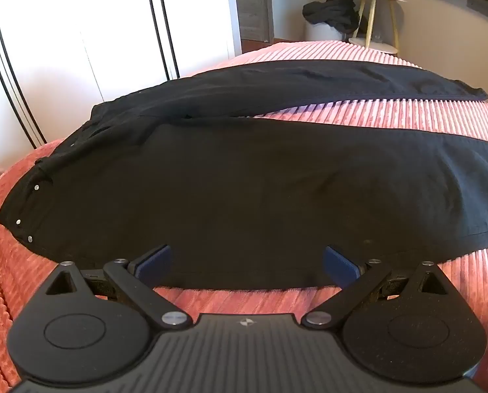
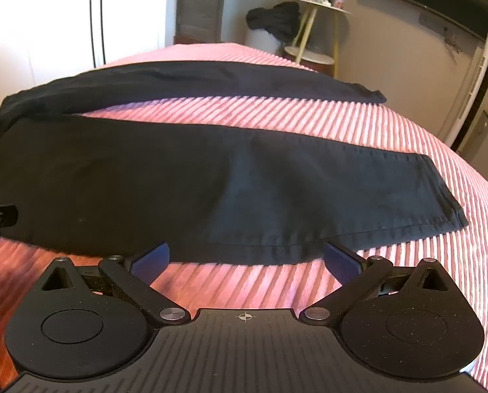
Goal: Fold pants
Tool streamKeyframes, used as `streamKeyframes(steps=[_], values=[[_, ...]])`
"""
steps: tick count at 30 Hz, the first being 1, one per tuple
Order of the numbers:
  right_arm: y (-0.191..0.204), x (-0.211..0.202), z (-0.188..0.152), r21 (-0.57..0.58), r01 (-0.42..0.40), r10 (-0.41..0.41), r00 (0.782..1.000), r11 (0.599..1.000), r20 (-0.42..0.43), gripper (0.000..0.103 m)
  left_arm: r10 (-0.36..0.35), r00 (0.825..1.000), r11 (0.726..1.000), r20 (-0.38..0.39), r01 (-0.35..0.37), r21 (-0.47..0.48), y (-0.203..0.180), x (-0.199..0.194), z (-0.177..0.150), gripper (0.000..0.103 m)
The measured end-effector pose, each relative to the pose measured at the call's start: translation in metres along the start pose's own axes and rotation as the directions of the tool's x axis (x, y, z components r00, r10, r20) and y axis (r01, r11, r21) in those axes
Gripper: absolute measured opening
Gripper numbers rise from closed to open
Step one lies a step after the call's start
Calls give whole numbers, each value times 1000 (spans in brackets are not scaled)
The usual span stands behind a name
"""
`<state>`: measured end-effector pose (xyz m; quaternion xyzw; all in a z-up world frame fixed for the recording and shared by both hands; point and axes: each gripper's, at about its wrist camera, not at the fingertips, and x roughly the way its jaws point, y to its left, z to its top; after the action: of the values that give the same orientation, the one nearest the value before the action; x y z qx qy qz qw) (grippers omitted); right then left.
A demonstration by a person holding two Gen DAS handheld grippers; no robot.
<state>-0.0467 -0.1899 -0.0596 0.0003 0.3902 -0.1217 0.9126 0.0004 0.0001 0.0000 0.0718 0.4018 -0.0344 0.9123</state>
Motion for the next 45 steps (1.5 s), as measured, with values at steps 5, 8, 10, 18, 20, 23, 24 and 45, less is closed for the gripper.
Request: streamKeyframes(steps=[5,8,10,18,20,23,24,45], values=[[0,0,0,1,1,-1,1000,1000,0,103,-2,1000,1000,2,2,6,0,-1,-3,99],[2,-2,2,0,1,-1,1000,1000,-1,103,-1,1000,1000,3,1,7,-1,-2,-4,99],[-1,-1,3,2,2,-2,1000,1000,-2,103,-7,1000,1000,0,7,-2,2,0,-2,99],[-2,0,-1,5,3,-3,1000,1000,3,103,-4,1000,1000,-6,4,-13,-1,5,-3,99],[-3,0,-1,12,4,-4,1000,1000,4,103,-5,1000,1000,-7,5,-15,0,5,-2,99],[-3,0,-2,15,5,-5,1000,1000,3,103,-7,1000,1000,-9,7,-17,0,5,-2,99],[-3,0,-1,15,5,-5,1000,1000,2,103,-7,1000,1000,-9,7,-18,0,5,-2,99],[-5,-2,0,39,5,-6,1000,999,7,103,-17,1000,999,-18,16,-35,0,5,-5,99]])
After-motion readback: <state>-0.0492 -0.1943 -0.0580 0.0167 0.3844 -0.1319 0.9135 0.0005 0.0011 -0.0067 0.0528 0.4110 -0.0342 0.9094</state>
